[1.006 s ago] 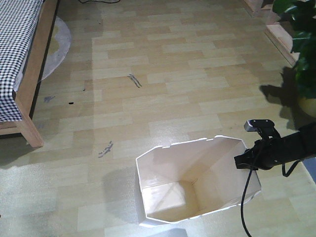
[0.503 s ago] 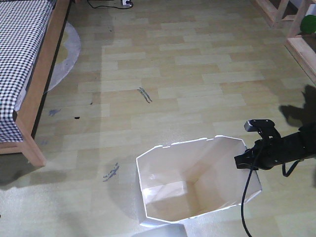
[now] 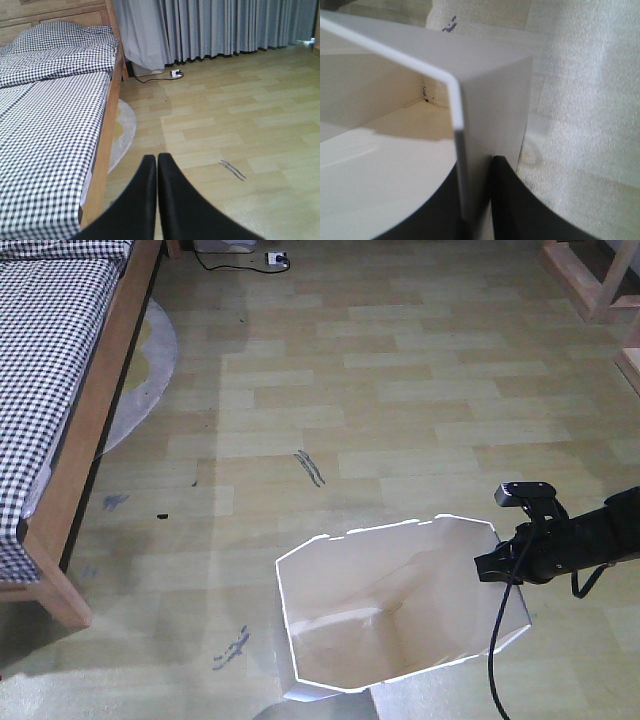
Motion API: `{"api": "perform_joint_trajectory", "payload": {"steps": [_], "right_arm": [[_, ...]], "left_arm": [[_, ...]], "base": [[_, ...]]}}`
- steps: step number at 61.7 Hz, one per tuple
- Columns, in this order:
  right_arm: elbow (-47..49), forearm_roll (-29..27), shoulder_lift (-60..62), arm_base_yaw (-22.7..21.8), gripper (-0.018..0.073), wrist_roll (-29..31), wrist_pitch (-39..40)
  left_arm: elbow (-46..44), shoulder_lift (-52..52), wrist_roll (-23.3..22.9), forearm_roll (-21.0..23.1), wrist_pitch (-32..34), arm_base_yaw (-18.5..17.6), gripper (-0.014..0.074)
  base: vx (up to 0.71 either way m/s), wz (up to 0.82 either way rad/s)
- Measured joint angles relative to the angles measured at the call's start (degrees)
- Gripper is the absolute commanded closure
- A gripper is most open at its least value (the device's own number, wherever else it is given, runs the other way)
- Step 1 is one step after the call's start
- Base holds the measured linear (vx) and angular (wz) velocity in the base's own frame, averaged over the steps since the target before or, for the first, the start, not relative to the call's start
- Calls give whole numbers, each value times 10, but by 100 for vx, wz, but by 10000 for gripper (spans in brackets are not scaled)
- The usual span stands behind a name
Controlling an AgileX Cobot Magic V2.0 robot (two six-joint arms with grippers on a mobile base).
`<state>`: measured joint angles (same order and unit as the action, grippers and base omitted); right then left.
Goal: Move trash bin to bedside with robot
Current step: 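Carry the bin with the right gripper while driving to the bedside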
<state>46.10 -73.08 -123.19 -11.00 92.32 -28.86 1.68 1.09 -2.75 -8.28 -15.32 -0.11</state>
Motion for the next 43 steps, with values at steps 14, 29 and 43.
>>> {"api": "perform_joint_trajectory", "payload": {"steps": [14, 29, 43], "right_arm": [[0, 0, 0, 0, 566, 0, -1], [0, 0, 0, 0, 566, 0, 0], [0, 0, 0, 0, 566, 0, 0]], "left_arm": [[0, 0, 0, 0, 0, 0, 602], [0, 0, 0, 0, 0, 0, 602], [0, 0, 0, 0, 0, 0, 602]], "base": [[36, 6], [37, 5], [38, 4]]}}
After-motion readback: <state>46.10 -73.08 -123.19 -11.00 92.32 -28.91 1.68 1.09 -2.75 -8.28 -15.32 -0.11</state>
